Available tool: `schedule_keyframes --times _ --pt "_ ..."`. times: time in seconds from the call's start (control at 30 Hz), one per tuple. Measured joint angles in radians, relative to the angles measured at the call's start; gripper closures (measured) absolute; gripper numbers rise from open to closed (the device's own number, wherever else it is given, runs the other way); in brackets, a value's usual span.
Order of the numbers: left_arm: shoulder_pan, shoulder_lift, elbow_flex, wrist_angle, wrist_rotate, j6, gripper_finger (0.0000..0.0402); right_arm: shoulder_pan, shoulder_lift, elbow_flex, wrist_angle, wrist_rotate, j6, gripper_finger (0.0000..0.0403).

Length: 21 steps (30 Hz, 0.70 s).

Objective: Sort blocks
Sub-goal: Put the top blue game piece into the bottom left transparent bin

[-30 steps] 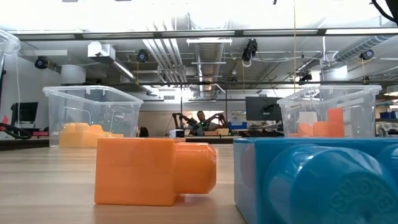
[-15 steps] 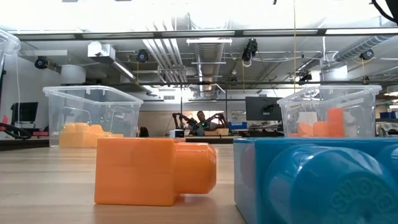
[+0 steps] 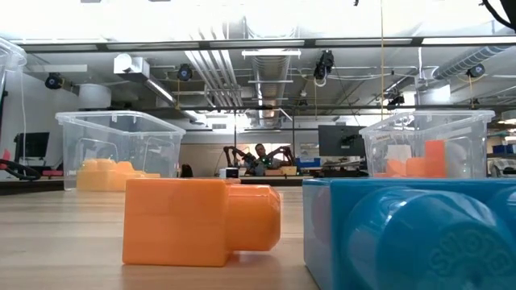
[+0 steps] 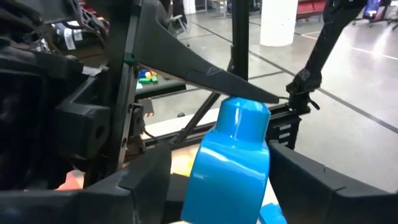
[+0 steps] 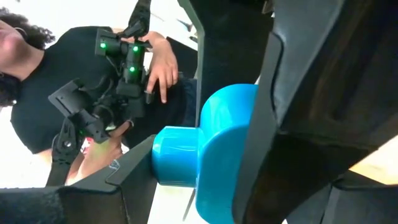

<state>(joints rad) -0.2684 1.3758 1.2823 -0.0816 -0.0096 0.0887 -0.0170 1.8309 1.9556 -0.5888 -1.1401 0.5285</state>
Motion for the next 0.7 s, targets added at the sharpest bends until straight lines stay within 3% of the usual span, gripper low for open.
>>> schedule_keyframes --times 0.7 --pt "0.0 0.001 0.0 0.004 0.017 0.005 0.017 -0.003 -0.002 0.001 -0.004 -0.016 0.001 0.0149"
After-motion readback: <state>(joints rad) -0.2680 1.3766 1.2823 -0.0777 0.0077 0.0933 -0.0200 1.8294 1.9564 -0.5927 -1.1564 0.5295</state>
